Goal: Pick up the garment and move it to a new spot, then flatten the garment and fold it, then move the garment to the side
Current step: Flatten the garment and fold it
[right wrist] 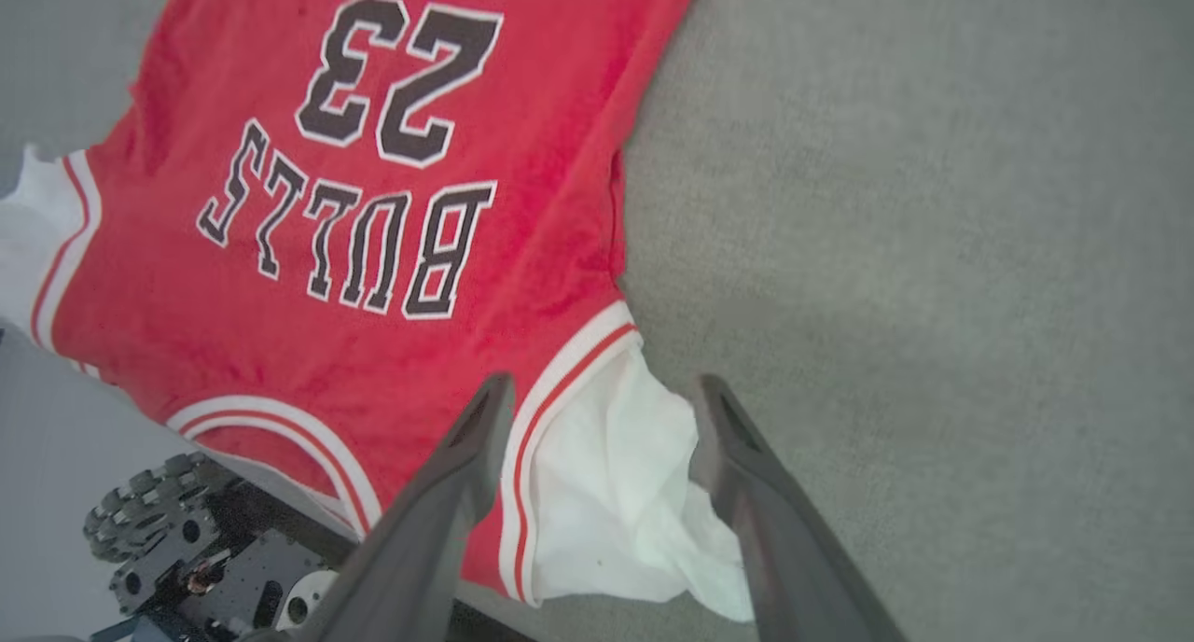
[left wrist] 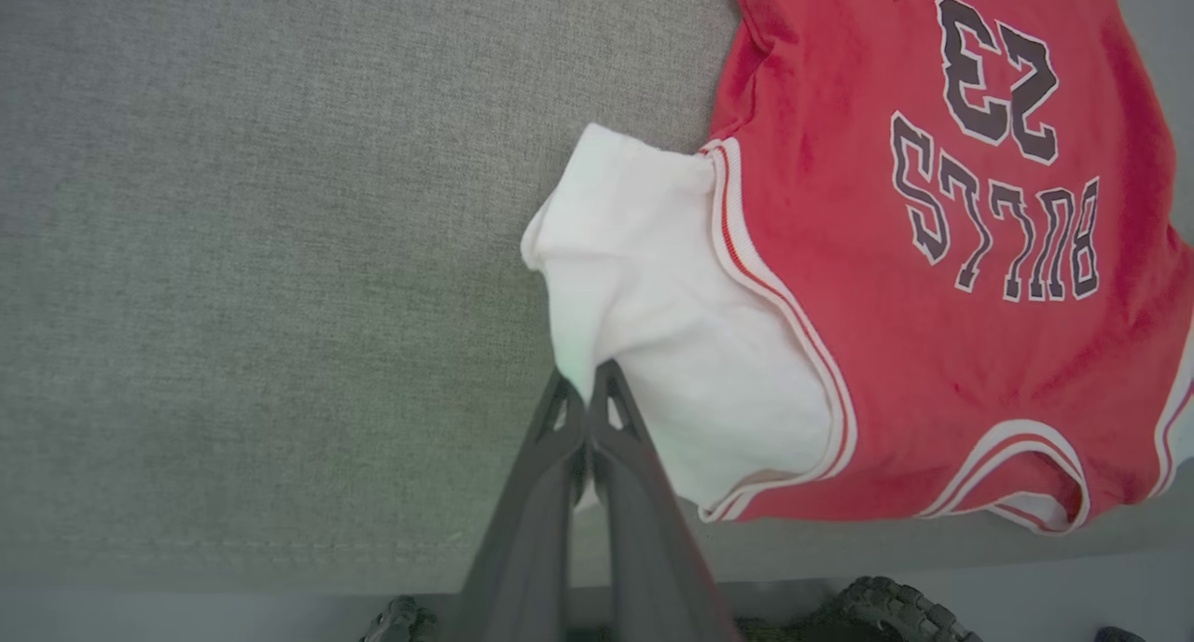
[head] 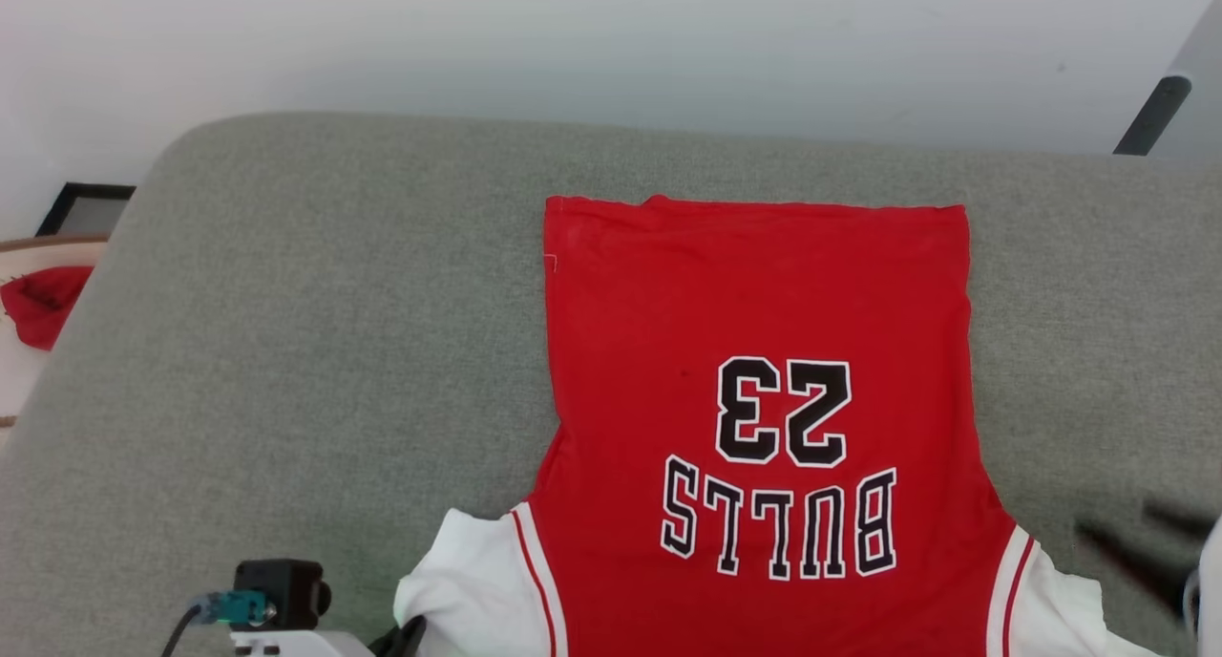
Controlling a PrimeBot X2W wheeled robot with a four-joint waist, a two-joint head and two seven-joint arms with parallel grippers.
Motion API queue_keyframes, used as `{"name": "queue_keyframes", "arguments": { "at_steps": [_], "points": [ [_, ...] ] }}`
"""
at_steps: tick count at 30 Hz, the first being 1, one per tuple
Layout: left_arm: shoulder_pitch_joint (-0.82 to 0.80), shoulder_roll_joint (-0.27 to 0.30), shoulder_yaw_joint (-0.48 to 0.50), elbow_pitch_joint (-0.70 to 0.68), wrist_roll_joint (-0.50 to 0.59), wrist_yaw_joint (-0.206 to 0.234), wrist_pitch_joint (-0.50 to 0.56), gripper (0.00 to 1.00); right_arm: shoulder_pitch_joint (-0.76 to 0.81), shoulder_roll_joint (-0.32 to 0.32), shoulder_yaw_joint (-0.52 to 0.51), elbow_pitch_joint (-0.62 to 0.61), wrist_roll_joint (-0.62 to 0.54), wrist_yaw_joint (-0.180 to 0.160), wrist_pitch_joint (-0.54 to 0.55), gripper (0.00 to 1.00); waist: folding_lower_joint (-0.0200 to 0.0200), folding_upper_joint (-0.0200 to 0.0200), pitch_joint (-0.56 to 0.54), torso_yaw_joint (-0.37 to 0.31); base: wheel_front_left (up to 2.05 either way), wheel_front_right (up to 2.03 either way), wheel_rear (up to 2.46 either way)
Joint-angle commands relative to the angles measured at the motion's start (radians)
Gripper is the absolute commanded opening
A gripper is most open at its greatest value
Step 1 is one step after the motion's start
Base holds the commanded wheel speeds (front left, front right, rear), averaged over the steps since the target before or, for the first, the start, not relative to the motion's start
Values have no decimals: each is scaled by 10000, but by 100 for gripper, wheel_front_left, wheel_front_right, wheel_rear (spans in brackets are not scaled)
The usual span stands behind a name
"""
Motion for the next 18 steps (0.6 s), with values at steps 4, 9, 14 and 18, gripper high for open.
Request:
{"name": "queue_keyframes", "arguments": {
  "at_steps": [4, 9, 14, 18],
  "points": [
    [-244, -141, -84, 57, 114, -102, -53, 0, -1506, -95, 256, 179, -564, -7, -562, 100, 0, 0, 195, 112, 0, 0, 0],
    [-691, -363, -336, 131, 246, -295, 47, 0, -3632, -239, 839, 1671, -1071, -7, -1341, 100, 0, 0, 531, 479, 0, 0, 0],
    [-1366, -707, -698, 333, 479, -587, 163, 0, -5525, -364, 1352, 3720, -1283, -7, -1773, 100, 0, 0, 970, 1027, 0, 0, 0],
    [-1896, -1044, -960, 560, 638, -849, 173, 0, -6832, -537, 1781, 5250, -1425, -7, -1999, 100, 0, 0, 1381, 1461, 0, 0, 0]
  ]
}}
